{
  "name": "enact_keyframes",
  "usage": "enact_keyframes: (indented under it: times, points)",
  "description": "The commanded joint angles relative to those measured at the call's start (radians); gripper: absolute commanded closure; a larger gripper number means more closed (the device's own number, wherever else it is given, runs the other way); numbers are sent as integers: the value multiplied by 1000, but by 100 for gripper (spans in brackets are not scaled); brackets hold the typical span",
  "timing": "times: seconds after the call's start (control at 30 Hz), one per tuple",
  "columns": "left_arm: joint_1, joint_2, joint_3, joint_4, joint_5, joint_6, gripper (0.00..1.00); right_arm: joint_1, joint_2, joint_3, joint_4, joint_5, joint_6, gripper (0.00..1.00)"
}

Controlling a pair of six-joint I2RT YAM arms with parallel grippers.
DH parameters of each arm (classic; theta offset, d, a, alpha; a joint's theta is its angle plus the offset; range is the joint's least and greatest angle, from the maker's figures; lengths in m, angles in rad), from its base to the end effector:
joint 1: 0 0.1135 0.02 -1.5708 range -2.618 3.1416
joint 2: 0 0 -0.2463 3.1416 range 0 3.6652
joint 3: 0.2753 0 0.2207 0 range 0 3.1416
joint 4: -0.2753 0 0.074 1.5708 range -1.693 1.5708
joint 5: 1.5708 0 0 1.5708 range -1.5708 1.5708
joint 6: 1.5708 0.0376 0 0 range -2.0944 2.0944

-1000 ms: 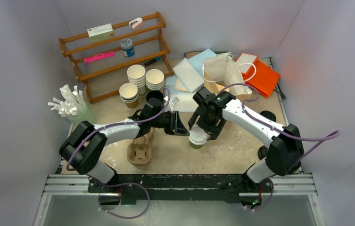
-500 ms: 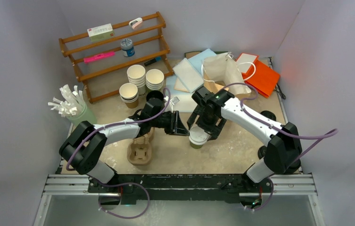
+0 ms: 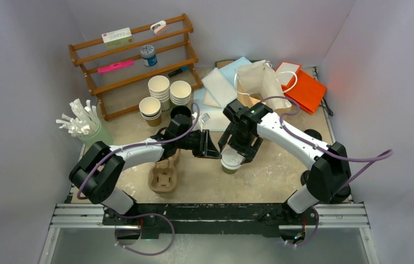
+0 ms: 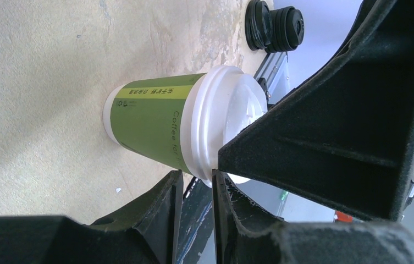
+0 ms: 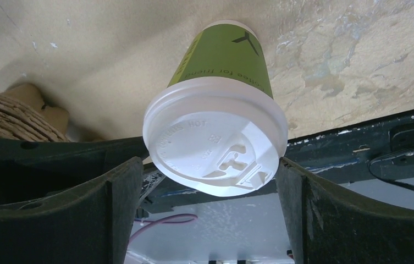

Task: Pack the takeout coffee

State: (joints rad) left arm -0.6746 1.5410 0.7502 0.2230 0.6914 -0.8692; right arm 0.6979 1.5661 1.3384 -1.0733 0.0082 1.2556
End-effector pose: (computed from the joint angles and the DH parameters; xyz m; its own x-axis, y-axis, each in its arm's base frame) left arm 0.2127 -0.2008 0.1955 -0.9592 0.0137 -0.2823 0.2607 0.4281 -0.8653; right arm 0.2063 0.1726 0.2627 -0.8383 0.5378 -0.0901 0.5034 0.8268 0.2510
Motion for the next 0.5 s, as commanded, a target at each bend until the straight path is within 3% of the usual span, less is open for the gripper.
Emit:
enact_keyframes:
  times: [0.0,0.47]
  points:
    - [-12,19,24,-19,-24,42,72,-5,20,14,-42,-4,-11,12]
    - [-13,28,31,-22,-27,44,73,-7,26,-27,-36,31,-36,15]
